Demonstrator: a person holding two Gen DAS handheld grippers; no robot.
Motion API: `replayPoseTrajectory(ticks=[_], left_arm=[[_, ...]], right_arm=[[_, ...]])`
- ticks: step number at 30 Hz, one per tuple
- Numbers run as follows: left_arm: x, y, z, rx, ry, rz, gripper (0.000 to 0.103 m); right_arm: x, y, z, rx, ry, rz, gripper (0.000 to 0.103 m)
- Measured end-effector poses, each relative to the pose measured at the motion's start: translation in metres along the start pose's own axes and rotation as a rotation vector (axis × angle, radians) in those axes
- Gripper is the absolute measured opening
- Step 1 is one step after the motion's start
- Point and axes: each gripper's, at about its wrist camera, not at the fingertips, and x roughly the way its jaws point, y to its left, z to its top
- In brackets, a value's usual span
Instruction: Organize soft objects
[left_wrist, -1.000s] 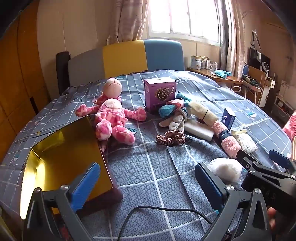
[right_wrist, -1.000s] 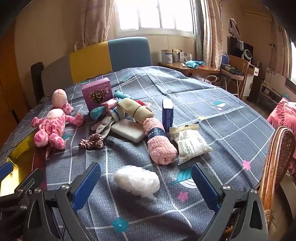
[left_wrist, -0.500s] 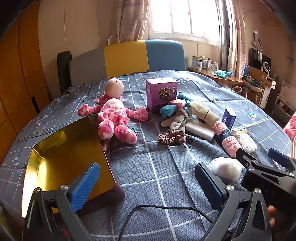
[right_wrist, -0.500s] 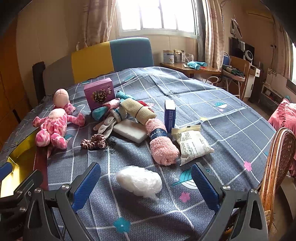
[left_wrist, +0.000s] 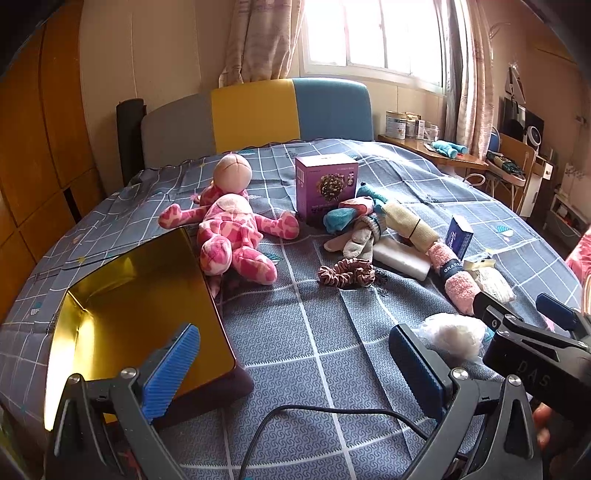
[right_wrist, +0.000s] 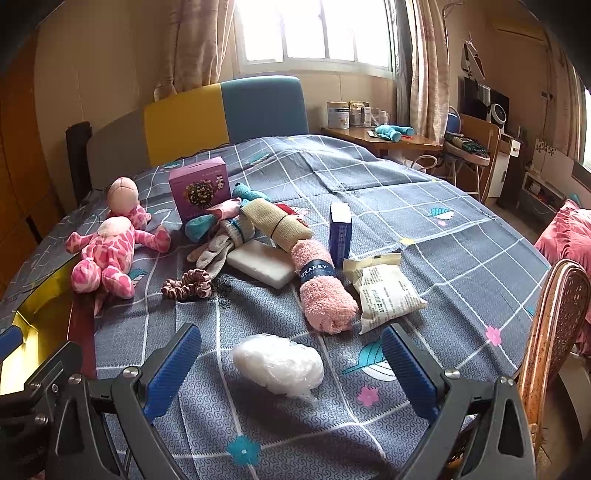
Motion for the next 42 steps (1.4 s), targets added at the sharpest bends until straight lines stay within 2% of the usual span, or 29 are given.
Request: replayPoseTrajectory(ticks=[14,23,26,31,35,40,42], left_arm=[[0.0,0.001,0.0,-0.001,0.003,-0.004,0.103],[0.003,-0.003,0.003,0.012,0.02,-0.034,0.103],[0.008,-0.004,0.005,0.016,0.048,-0.09,0.103],[0.02,-0.006,0.015,0.026,0.092,-0.198,0.103],[0.039,-0.014,0.029,0.057,0.131,-0.238,0.103],[0.059,-0.041,0.04,0.119,0.192,-0.366,0.101],[0.067,-0.059,0.04,0.164,0.227,-0.417,0.096]], right_arm=[[-0.001,-0.007,0.003,0.004,-0.011,-0.011,0.1],[-0.021,-0.03,0.019,-0.008,-0.052,-0.027,0.1],[-0.03,-0.043,0.023,-0.023,-0.054,-0.024,0.1],[-0.042,-0.071,0.029,-0.029,0.0,0.071,0.1],[-0.056,-0.093,0.034,-0.036,0.006,0.102,0.1],[-0.07,-0.117,0.035,-0.063,0.014,0.11,0.1],[-0.072,-0.124,0.035,-0.072,0.019,0.109,0.1]])
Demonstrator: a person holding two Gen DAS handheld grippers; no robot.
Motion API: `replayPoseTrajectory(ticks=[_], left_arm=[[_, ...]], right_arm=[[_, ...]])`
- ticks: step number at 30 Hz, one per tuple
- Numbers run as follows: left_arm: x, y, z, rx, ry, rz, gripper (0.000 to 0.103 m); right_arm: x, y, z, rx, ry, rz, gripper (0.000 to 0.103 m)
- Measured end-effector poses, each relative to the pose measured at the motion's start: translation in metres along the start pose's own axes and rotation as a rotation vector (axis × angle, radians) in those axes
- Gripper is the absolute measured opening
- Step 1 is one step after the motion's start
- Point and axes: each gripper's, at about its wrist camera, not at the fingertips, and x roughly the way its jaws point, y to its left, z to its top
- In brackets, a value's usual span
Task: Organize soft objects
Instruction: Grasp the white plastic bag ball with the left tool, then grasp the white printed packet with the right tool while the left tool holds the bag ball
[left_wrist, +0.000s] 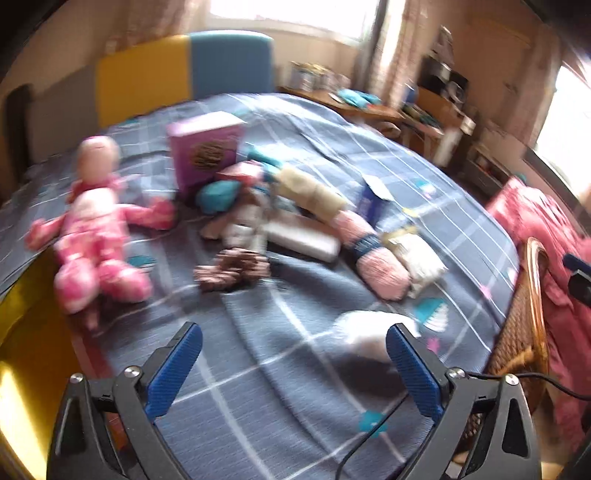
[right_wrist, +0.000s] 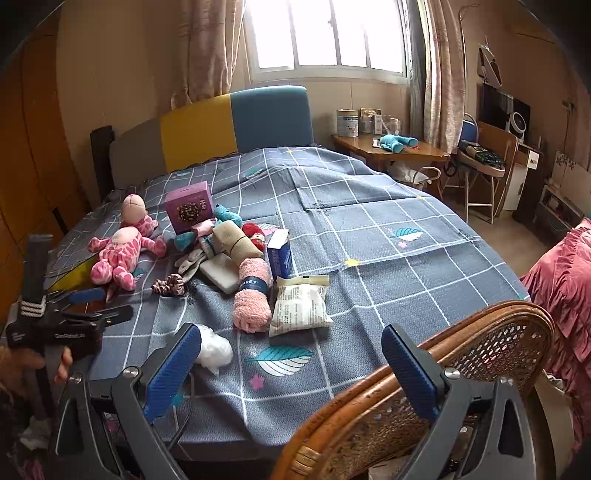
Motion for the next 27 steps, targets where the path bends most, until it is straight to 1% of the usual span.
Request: replayPoseTrajectory(ticks=[2,5,8,9,10,12,13,14,15,17,18,20,22,23,25,27], left_arm=[[0.015,-0.017,0.002,0.044,0.038,-0.057,0.095],[0.029,-0.038,0.002,0.084,0.072,-0.104,0.095],[0.052,-0.052,-0.001,0.115,0.121,-0.103,0.095],[0.057,-0.053,-0.002,0.117,0.134,-0.102,0.093],[0.065,-0.055,-0.004,0.116,0.152,-0.101,0.089],[0.077,-0.055,-0.009,0.106,0.189,-0.111,0.064],[0.08,-0.053,-0.011,0.091,0.196,-0.121,0.063],[0.082,-0.052,-0.012,0.081,0.195,-0.125,0.063],[0.081,-0.051,-0.014,0.076,0.187,-0.124,0.058],[0.078,-0.05,-0.016,0.079,0.17,-0.121,0.054],[0.078,-0.05,-0.017,0.084,0.162,-0.119,0.049],[0.071,-0.047,-0.019,0.089,0.142,-0.115,0.045],[0.063,-0.042,-0.02,0.075,0.124,-0.12,0.043],[0.057,-0.037,-0.021,0.067,0.111,-0.11,0.043],[0.043,-0.029,-0.021,0.058,0.073,-0.088,0.043],[0.03,-0.024,-0.019,0.061,0.035,-0.041,0.043]], right_arm=[[-0.002,-0.006,-0.001,0.005,0.004,0.01,0.1],[0.0,-0.012,-0.004,0.02,0.01,0.008,0.1],[0.006,-0.016,-0.006,0.039,0.025,0.01,0.1],[0.008,-0.017,-0.007,0.041,0.029,0.012,0.1],[0.009,-0.017,-0.007,0.042,0.034,0.015,0.1],[0.012,-0.016,-0.007,0.039,0.039,0.017,0.1],[0.013,-0.016,-0.007,0.039,0.04,0.018,0.1],[0.015,-0.015,-0.007,0.039,0.043,0.019,0.1],[0.017,-0.015,-0.007,0.041,0.046,0.02,0.1],[0.021,-0.014,-0.007,0.044,0.053,0.023,0.1],[0.023,-0.015,-0.007,0.046,0.056,0.022,0.1],[0.028,-0.013,-0.007,0.05,0.065,0.017,0.1],[0.033,-0.013,-0.006,0.064,0.076,0.009,0.099],[0.036,-0.013,-0.003,0.076,0.083,0.011,0.098],[0.045,-0.013,0.002,0.095,0.11,0.017,0.097],[0.057,-0.012,0.009,0.112,0.143,0.012,0.096]])
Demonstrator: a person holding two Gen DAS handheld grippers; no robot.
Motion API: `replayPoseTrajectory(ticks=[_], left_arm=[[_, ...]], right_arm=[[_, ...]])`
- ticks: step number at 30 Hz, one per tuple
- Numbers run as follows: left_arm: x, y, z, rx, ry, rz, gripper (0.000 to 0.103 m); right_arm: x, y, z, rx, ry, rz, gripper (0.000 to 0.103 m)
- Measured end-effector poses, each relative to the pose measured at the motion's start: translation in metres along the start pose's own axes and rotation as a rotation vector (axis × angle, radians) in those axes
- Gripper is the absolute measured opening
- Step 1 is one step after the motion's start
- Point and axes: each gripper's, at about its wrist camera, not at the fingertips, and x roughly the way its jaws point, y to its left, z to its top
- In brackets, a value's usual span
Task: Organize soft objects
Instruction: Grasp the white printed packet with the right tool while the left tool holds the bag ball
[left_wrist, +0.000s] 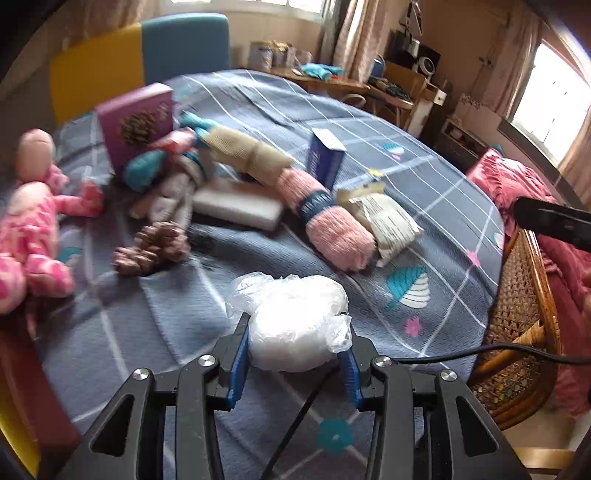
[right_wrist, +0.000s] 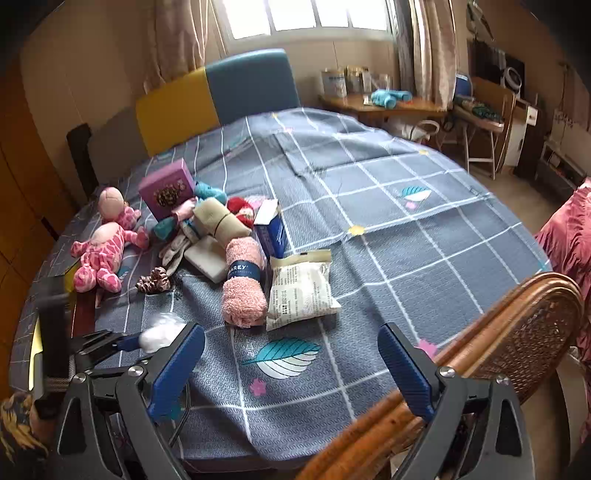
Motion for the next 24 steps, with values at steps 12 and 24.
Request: replayPoseTrajectory(ticks=[12,24], left_arm=[[-0.062,0.026,-0.006,-0.049,-0.113,0.184,0.043],[-0.085,0.04,-0.014,-0.109,-0.153,0.206,0.043]], right_arm=[[0.107,0.019,0.038,-0.078,0.28,-0.151,0.093],[0.184,-0.004,0.046,-0.021,0.447,-0.267,0.09]])
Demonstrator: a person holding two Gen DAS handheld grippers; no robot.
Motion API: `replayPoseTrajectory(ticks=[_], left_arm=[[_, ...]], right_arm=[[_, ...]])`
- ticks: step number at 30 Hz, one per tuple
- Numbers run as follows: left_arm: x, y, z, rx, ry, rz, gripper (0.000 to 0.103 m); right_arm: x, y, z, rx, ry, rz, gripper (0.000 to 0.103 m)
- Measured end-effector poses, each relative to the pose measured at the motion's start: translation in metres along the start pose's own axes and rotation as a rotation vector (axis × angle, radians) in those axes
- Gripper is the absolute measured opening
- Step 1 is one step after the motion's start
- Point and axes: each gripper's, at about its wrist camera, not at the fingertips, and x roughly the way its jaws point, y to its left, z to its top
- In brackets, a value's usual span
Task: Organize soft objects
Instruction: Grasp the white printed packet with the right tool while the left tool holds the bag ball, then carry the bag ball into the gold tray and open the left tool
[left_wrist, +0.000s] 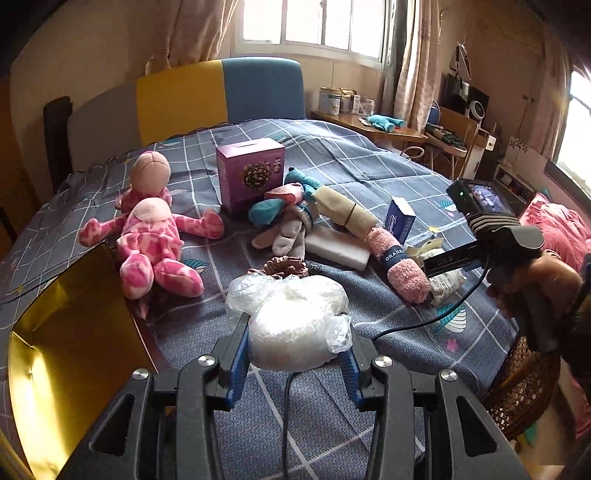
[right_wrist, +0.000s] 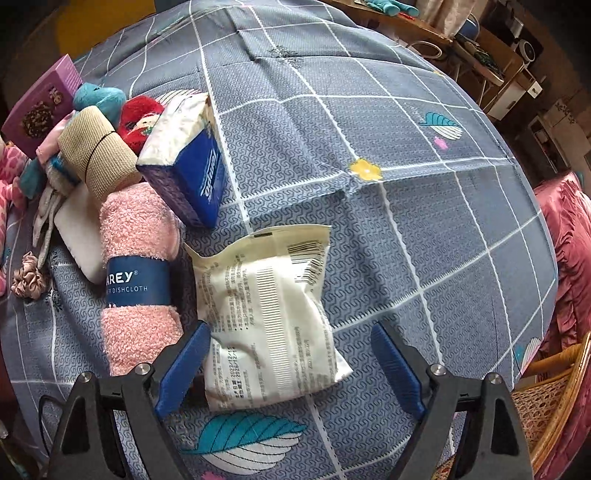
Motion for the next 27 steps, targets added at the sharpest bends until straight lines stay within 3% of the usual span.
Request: replayPoseTrajectory(ticks=[2,4,6,12,18,24,27], left_arm=[[-0.002,0.004,-0.001,-0.011,-0.002,-0.001,0.043],[-0.002,0.008,-0.002,-0.021,0.0,-0.003,0.043],[-0.004,0.014,-0.003,-0.038,0.0,-0.006,0.043],[-0.013,0.035,-0.009,-0.091,-0.017,0.006,0.043],[-0.023,0.055,-0.015,-0.134,-0.03,0.022,0.043],[-0.036,0.085,-0.023,-0.198,-0.04,0.064,0.043],[-0.042,0.112,-0.03,-0.259,-0.031,0.094,0.043]], right_arm=[[0.005,0.005,0.001,0.003,0.01,0.01,0.074],[0.005,0.011,0.0,-0.007,-0.01,0.032,0.068],[0.005,0.014,-0.003,-0.024,-0.032,-0.007,0.066],[0.007,0.004,-0.001,0.011,-0.037,0.046,0.066],[0.008,-0.02,0.004,0.119,-0.003,0.189,0.068],[0.007,-0.017,0.004,0.083,-0.007,0.139,0.068],[0.017,-0.005,0.002,0.007,-0.004,0.073,0.065]])
